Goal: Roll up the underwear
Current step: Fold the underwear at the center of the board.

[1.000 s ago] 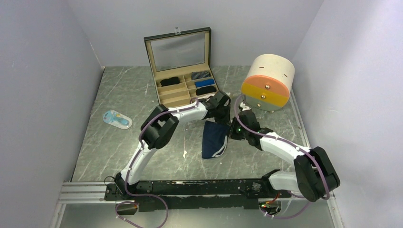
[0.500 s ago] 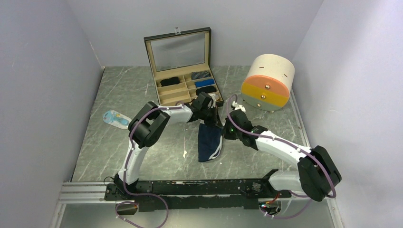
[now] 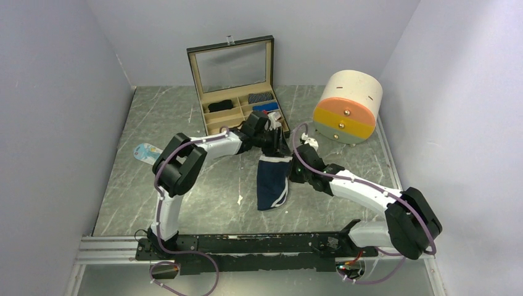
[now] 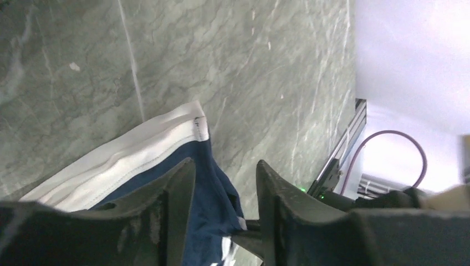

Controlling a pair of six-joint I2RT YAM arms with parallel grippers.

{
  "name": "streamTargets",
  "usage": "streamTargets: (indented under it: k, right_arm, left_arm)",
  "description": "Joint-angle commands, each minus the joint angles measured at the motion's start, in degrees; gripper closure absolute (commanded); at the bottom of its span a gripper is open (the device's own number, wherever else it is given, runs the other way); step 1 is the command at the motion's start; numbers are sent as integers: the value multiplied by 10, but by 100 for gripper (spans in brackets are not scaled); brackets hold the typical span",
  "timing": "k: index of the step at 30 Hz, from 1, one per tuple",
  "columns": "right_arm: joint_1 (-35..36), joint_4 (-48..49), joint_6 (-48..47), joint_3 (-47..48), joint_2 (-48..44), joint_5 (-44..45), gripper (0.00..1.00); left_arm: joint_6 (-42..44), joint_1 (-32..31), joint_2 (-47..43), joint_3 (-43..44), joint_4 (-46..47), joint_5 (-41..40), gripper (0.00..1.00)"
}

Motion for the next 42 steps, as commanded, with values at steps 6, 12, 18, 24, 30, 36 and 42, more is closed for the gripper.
streamTargets:
  k: [6,12,18,24,30,36,42]
  right_arm:
    - [-51,32,64,-63,-10,8,86]
    - [-148,58,53,-101,-44,-110,48]
    - [-185,84,21,-75,-33,-170,39]
    - [-185,129,17,-43,61,-201,44]
    - [-186,128,15,-38,92,-200,57]
    - [-185,130,19,-38,81,-211,73]
    - [-169,76,22,5,91,-172,93]
  left_arm:
    - [58,5,-57,12,-31,-12,45]
    - [126,5,-121,-36,-90,-29,42]
    - [159,6,-198,-120,-122,-74,37]
    - [146,8,-253,-201,-102,-92,37]
    - [142,18,-286,-258,-98,-93,38]
    - [133,30,-303,-289,-81,-85,39]
    - [130,49,-301,-295,-91,-93,40]
